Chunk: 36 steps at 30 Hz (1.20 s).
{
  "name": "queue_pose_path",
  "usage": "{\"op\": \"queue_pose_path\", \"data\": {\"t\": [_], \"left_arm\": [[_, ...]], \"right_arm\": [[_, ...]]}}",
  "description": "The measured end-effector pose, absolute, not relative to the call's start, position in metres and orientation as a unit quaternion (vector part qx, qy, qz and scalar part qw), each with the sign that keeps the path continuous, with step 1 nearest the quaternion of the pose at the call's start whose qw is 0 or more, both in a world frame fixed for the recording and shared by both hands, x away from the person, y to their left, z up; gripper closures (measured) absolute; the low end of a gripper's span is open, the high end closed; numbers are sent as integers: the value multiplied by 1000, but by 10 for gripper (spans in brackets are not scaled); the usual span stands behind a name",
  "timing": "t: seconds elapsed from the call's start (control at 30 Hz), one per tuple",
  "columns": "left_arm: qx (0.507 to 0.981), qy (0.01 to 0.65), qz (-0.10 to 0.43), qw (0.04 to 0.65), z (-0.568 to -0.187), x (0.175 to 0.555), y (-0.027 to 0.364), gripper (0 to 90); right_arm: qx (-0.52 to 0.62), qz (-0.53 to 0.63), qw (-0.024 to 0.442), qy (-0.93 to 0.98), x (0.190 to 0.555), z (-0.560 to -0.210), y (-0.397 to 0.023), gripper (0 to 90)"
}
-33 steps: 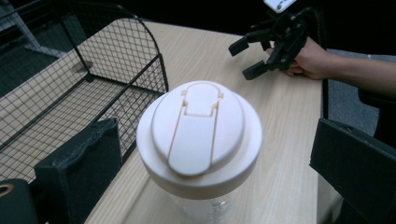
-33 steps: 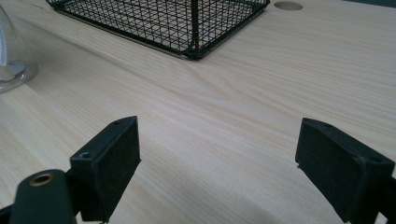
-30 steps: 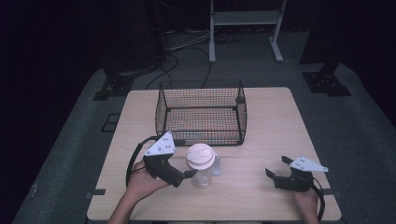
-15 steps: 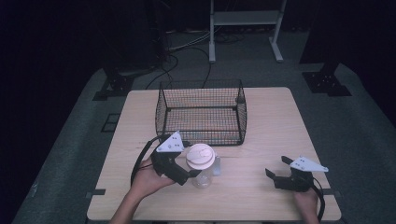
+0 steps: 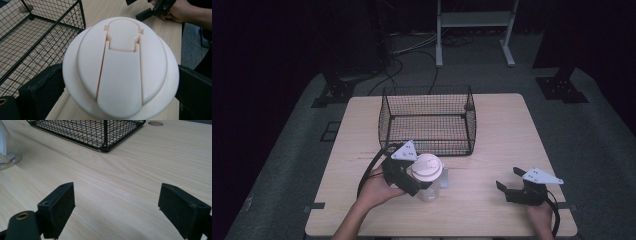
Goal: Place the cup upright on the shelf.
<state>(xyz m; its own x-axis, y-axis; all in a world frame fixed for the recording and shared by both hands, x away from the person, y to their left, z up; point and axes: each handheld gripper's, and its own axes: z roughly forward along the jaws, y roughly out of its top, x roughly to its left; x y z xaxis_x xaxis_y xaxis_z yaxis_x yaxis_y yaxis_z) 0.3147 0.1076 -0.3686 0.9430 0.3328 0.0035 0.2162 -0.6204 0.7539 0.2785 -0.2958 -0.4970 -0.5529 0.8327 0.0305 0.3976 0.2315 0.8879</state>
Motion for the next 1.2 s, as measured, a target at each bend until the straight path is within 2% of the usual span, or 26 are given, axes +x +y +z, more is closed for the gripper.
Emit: {"op": "queue_pose_path", "data": {"t": [0.47, 0.57, 0.73, 0.97, 1.2], "left_arm": [[907, 153, 67, 386, -373, 319, 95, 13], [911, 150, 66, 379, -372, 320, 93, 46], [914, 155, 65, 369, -370, 320, 91, 47], [925, 148, 73, 343, -363, 320, 86, 49], [924, 145, 72, 347, -349, 324, 85, 49]], "right_arm": [[407, 468, 232, 749, 278, -497, -296, 129], [406, 469, 233, 749, 278, -497, -296, 129], [406, 469, 232, 749, 278, -497, -296, 129], [404, 471, 232, 749, 278, -497, -297, 129], [404, 471, 232, 749, 278, -497, -297, 129]]}}
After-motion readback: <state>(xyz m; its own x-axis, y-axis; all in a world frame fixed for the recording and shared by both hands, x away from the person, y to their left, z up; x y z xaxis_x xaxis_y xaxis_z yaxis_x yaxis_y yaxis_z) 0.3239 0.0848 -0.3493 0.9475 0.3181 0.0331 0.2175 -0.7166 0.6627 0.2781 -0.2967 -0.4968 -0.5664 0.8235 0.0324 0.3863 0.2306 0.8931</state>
